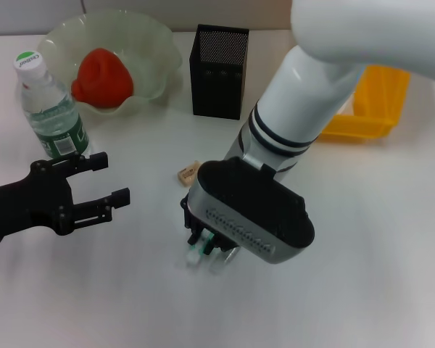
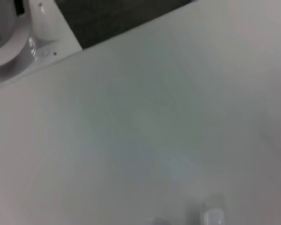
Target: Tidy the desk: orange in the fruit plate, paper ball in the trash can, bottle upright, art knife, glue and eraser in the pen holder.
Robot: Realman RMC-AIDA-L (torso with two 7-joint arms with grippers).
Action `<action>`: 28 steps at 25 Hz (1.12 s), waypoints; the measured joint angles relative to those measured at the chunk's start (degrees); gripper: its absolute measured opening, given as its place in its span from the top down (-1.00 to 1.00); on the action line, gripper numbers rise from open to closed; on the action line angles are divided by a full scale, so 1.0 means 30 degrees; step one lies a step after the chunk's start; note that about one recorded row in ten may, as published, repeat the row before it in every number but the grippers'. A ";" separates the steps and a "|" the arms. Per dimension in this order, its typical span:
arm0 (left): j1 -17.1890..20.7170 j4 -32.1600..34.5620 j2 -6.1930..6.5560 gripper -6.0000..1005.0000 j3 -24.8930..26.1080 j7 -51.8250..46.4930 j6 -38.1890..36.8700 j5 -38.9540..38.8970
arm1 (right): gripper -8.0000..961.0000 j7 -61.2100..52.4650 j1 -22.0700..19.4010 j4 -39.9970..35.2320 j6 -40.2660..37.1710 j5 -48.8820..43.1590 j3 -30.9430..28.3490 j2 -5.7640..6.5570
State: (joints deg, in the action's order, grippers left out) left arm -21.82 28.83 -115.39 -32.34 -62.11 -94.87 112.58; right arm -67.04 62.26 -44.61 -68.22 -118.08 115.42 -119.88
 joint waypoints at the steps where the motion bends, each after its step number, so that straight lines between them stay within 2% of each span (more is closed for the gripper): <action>1: 0.0002 0.0000 0.0000 -0.57 0.0000 -0.0013 0.0000 0.0001 | 0.60 -0.0018 -0.0036 -0.0018 -0.0172 -0.0017 -0.0253 -0.0001; 5: 0.0008 0.0000 0.0016 -0.57 0.0000 -0.0058 -0.0087 0.0003 | 0.60 -0.0118 -0.0395 -0.0125 -0.1267 -0.0148 -0.2244 0.0108; 6: 0.0008 0.0000 0.0016 -0.57 0.0000 -0.0058 -0.0087 0.0003 | 0.60 -0.0118 -0.0395 -0.0125 -0.1267 -0.0148 -0.2244 0.0108; 7: 0.0009 0.0000 0.0037 -0.57 0.0000 -0.0056 -0.0138 0.0003 | 0.60 -0.0210 -0.0782 -0.0407 -0.1796 -0.0533 -0.3373 0.0131; 8: 0.0008 0.0000 0.0043 -0.57 -0.0002 -0.0056 -0.0147 0.0002 | 0.60 -0.0210 -0.0782 -0.0407 -0.1796 -0.0533 -0.3373 0.0131; 12: -0.0003 0.0000 0.0052 -0.57 -0.0007 0.0013 -0.0212 0.0004 | 0.60 -0.0408 -0.2025 -0.1287 -0.2639 -0.1516 -0.6004 0.0116; 13: -0.0003 0.0000 0.0052 -0.57 -0.0007 0.0013 -0.0212 0.0004 | 0.60 -0.0408 -0.2025 -0.1287 -0.2639 -0.1516 -0.6004 0.0116; 19: 0.0013 0.0001 0.0058 -0.57 -0.0003 0.0036 -0.0294 0.0004 | 0.60 -0.0416 -0.3400 -0.2057 -0.4067 -0.1397 -0.9937 0.0152; 28: 0.0008 -0.0082 0.0015 -0.57 0.0244 0.0094 -0.0311 -0.0013 | 0.60 0.0360 -0.5872 -0.2686 -0.3900 0.1016 -1.2199 0.0180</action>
State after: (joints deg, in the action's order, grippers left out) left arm -21.80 28.58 -115.35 -31.61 -61.83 -95.80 112.54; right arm -65.96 44.64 -52.67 -79.93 -115.04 78.83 -119.34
